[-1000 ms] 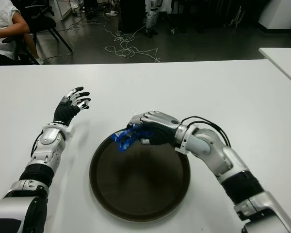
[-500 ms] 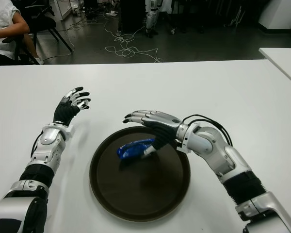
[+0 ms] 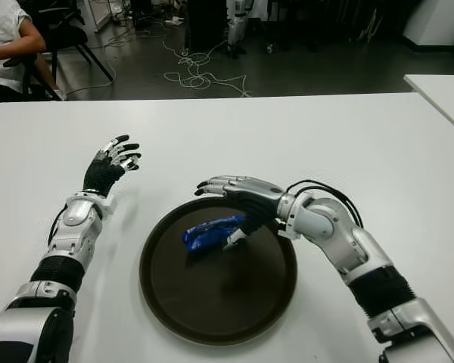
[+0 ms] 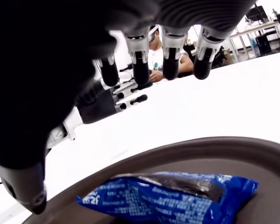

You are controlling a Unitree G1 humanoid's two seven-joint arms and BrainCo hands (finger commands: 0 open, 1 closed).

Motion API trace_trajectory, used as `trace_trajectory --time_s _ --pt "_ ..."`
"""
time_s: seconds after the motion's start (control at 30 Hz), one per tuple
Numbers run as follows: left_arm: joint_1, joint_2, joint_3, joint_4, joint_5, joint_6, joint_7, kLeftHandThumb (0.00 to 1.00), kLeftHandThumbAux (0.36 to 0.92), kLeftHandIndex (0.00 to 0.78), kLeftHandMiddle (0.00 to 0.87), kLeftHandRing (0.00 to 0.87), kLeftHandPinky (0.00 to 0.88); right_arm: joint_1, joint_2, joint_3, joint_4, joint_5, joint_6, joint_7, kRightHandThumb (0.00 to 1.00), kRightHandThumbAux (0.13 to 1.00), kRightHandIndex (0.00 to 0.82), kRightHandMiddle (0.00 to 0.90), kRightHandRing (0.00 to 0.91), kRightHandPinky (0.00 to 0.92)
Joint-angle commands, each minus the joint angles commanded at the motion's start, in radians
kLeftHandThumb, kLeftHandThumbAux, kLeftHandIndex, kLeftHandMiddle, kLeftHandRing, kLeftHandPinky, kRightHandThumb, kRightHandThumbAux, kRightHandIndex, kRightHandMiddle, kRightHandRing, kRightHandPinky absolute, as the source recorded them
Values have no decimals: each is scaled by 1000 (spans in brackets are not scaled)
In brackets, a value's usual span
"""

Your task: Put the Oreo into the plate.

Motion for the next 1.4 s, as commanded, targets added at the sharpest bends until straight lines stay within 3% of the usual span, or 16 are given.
trace_trajectory --time_s 0.03,0.17,0.27,0.37,0.43,0.53,0.63,0.77,0.83,0.9,0.97,1.07,1.17,1.3,1.4 --pt "0 0 0 0 1 0 0 268 839 172 257 262 325 -4 -4 -4 8 4 -5 3 0 656 0 0 0 0" --pt "2 2 -5 -5 6 2 1 284 833 171 254 266 335 -98 -39 -51 165 48 -75 12 0 677 0 0 0 0" --pt "3 2 -5 -6 6 3 1 291 831 169 253 266 335 -121 -39 -58 215 55 -107 13 0 685 0 0 0 0" --pt "5 2 -4 -13 3 12 -1 277 821 167 256 266 326 -164 -30 -116 397 72 -133 -75 0 686 0 0 0 0" --pt "5 2 -4 -13 2 13 -1 269 818 167 257 265 323 -182 -9 -145 506 80 -145 -144 0 689 1 6 4 8" --pt "-1 4 0 0 -2 14 -4 263 816 168 259 264 323 -223 43 -212 667 133 -91 -241 0 692 20 46 45 54" --pt "-16 8 5 29 -6 9 -10 270 814 174 258 267 335 -286 83 -280 834 185 -39 -321 0 700 94 143 154 187" --pt "-19 10 1 36 -1 3 -16 280 806 178 259 273 336 -299 148 -357 970 243 16 -434 0 713 166 237 256 302" --pt "-20 12 -2 37 4 -2 -16 279 805 177 258 271 330 -286 183 -420 1002 307 64 -460 0 726 192 266 287 334" --pt "-16 13 -5 31 6 -4 -17 268 806 175 254 264 317 -290 194 -482 1038 364 134 -462 0 754 231 304 332 381" --pt "-15 13 -6 29 8 -6 -16 262 807 174 253 260 311 -311 198 -529 1062 407 204 -464 0 779 258 334 369 418" --pt "-20 13 -6 32 8 -4 -16 259 813 170 252 260 324 -379 203 -568 1065 441 305 -504 0 817 296 389 430 463" --pt "-24 13 -6 37 7 -1 -17 257 815 168 251 261 330 -396 211 -574 1057 440 318 -523 0 831 314 422 462 486" --pt "-28 12 -4 44 6 -1 -15 249 814 168 251 262 322 -382 242 -557 1031 417 283 -561 0 837 330 445 482 497" --pt "-29 13 -3 49 7 -5 -12 248 817 174 253 263 326 -363 241 -532 1030 386 241 -579 0 831 342 450 489 490"
